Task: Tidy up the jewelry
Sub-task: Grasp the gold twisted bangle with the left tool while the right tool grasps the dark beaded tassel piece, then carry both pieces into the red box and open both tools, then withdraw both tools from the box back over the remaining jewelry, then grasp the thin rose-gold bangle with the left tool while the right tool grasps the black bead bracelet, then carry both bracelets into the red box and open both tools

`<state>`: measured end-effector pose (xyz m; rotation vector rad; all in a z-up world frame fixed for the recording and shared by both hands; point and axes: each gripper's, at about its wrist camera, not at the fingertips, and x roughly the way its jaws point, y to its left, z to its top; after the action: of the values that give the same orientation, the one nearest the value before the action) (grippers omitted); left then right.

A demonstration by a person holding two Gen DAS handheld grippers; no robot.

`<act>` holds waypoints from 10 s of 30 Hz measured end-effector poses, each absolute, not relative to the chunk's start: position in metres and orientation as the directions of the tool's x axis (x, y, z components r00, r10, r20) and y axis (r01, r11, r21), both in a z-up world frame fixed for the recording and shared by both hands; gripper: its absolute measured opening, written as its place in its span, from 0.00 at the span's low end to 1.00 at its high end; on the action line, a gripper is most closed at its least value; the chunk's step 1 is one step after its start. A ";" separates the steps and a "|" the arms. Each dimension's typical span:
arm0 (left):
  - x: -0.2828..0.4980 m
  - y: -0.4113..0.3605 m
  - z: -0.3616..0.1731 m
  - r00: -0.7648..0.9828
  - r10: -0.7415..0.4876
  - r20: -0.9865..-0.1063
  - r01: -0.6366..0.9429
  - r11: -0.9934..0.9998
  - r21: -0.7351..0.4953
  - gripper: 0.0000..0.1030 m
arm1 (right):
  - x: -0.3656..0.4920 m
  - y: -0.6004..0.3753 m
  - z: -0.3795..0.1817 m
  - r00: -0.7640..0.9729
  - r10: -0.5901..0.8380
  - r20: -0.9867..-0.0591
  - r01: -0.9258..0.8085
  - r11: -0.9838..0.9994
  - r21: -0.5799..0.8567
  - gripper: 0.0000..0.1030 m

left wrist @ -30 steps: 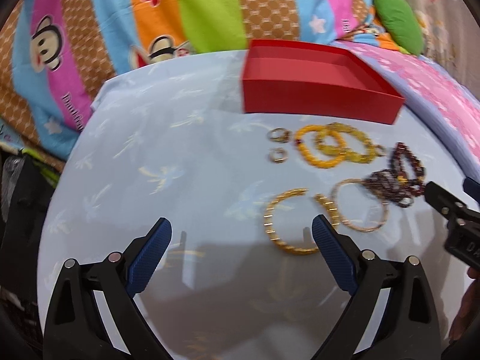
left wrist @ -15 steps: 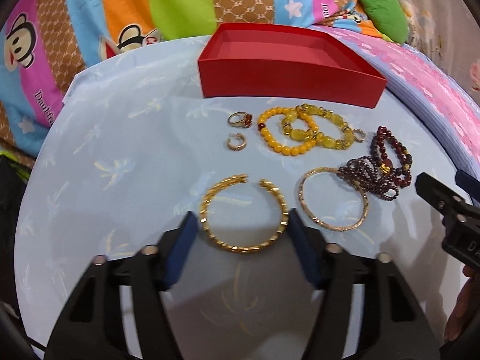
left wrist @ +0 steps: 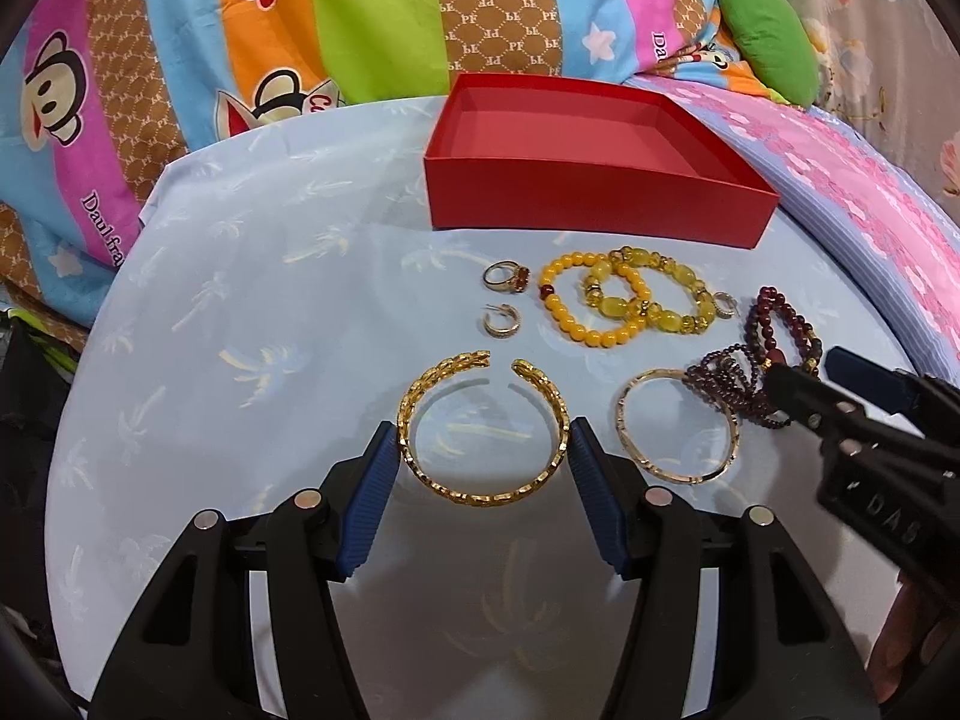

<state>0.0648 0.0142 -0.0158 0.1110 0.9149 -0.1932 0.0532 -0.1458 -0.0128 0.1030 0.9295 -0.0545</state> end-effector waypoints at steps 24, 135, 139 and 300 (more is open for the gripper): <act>0.049 0.012 0.021 0.633 -0.133 -0.763 0.229 0.973 0.021 0.54 | 0.034 -0.153 0.012 0.627 0.045 -0.778 0.056 0.993 0.102 0.04; 0.087 -0.042 -0.024 0.549 -0.191 -0.813 0.305 0.952 -0.017 0.66 | 0.069 -0.199 -0.017 0.567 -0.039 -0.823 0.162 0.985 0.065 0.33; 0.088 -0.042 -0.024 0.547 -0.195 -0.814 0.306 0.952 -0.022 0.65 | 0.069 -0.199 -0.014 0.576 -0.032 -0.817 0.156 0.985 0.072 0.32; 0.267 -0.063 0.065 0.649 -0.228 -0.725 0.302 0.953 -0.030 0.57 | 0.255 -0.214 0.054 0.660 0.257 -0.706 -0.002 0.940 0.341 0.08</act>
<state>0.2668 -0.0634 0.0647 0.0963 0.8101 -0.3017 0.2555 -0.2136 0.0540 0.3259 0.8409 0.1495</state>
